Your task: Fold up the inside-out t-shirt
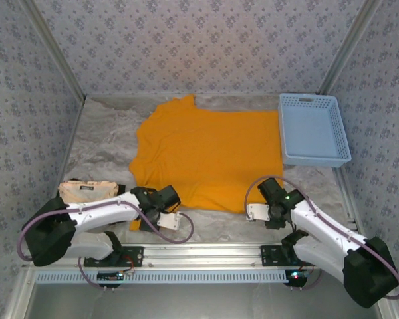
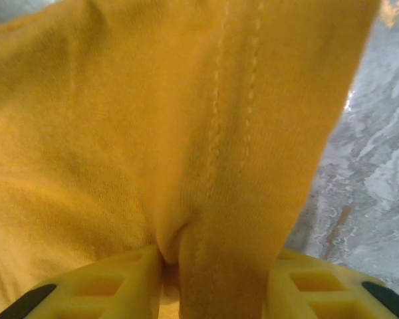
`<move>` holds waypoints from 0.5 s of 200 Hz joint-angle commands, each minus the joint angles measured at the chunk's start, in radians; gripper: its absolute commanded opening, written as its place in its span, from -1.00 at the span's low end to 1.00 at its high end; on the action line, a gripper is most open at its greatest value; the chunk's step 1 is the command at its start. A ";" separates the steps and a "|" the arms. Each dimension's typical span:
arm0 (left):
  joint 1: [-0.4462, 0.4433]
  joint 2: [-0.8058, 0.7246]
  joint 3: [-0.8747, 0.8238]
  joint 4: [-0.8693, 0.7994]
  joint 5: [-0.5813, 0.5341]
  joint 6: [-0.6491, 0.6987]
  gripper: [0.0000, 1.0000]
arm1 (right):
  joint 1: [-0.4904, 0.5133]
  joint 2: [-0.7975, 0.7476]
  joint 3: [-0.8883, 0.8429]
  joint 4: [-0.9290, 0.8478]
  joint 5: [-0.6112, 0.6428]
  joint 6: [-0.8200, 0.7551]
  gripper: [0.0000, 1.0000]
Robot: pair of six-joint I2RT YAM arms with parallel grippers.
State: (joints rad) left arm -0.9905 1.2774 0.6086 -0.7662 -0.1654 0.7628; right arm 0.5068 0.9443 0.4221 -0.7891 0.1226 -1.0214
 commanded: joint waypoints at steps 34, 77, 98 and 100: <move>-0.004 0.070 0.087 -0.084 -0.002 -0.029 -0.97 | 0.031 0.069 0.043 -0.026 -0.046 -0.023 -0.92; -0.008 -0.056 0.120 -0.263 0.002 0.021 -1.00 | 0.078 0.028 0.073 -0.196 -0.031 -0.048 -1.00; -0.049 -0.152 0.161 -0.401 0.071 -0.009 -1.00 | 0.113 -0.026 0.096 -0.306 -0.051 -0.041 -1.00; -0.057 -0.163 0.164 -0.414 0.073 -0.008 -1.00 | 0.116 -0.029 0.099 -0.320 -0.057 -0.045 -1.00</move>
State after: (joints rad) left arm -0.9958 1.2186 0.7101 -0.9600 -0.1627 0.7578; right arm 0.5900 0.9665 0.4774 -0.9150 0.1074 -1.0454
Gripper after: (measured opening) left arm 0.060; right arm 0.059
